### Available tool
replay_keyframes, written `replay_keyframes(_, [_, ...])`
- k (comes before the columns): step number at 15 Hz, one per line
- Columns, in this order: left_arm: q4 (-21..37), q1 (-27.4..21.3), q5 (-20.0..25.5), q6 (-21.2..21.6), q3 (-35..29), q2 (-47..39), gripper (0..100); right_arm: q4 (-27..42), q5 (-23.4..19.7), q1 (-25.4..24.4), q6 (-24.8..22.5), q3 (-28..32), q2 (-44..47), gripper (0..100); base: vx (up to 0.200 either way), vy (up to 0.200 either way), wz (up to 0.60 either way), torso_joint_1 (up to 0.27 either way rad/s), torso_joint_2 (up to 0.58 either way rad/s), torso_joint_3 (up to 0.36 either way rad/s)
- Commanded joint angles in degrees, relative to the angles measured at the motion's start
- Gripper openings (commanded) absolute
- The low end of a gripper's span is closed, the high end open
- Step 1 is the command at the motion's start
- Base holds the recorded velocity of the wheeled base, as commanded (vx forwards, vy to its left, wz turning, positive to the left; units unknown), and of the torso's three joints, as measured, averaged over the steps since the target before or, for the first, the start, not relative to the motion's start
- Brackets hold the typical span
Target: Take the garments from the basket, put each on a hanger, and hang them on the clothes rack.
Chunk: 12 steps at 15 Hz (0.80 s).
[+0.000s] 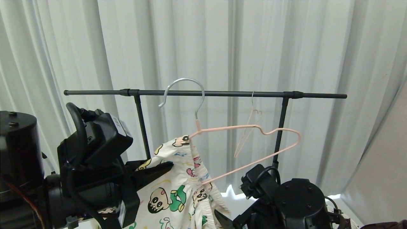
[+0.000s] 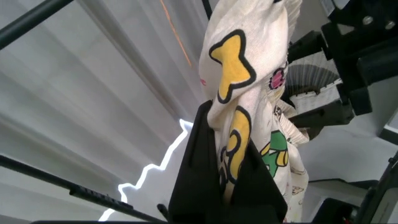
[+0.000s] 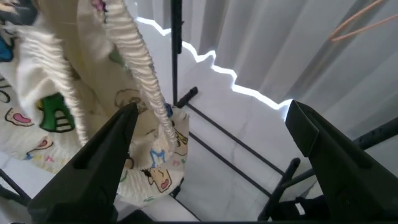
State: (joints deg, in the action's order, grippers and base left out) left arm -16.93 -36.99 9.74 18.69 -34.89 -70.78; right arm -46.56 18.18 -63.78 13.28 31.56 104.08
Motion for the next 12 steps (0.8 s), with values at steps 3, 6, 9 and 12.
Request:
replay_keyframes(3, [-0.03, -0.19, -0.07, 0.03, -0.09, 0.11, 0, 0.24, 2.3, 0.32, -0.62, -2.91, 0.68, 100, 0.0, 0.0, 0.0, 0.0, 0.0, 0.0])
replay_keyframes(6, [-0.03, 2.09, -0.16, 0.03, 1.14, 0.2, 0, 0.85, 4.94, 8.06, -6.24, -6.51, -2.13, 100, 0.0, 0.0, 0.0, 0.0, 0.0, 0.0])
replay_keyframes(9, [-0.03, 4.12, -0.16, 0.47, 3.42, 0.99, 0, 0.68, 7.05, 18.52, -11.96, -7.92, -4.85, 100, 0.0, 0.0, 0.0, 0.0, 0.0, 0.0])
replay_keyframes(12, [-0.03, 4.29, -0.25, 0.56, 7.03, 2.49, 0, -0.03, 7.22, 25.02, -14.07, -7.92, -6.88, 100, 0.0, 0.0, 0.0, 0.0, 0.0, 0.0])
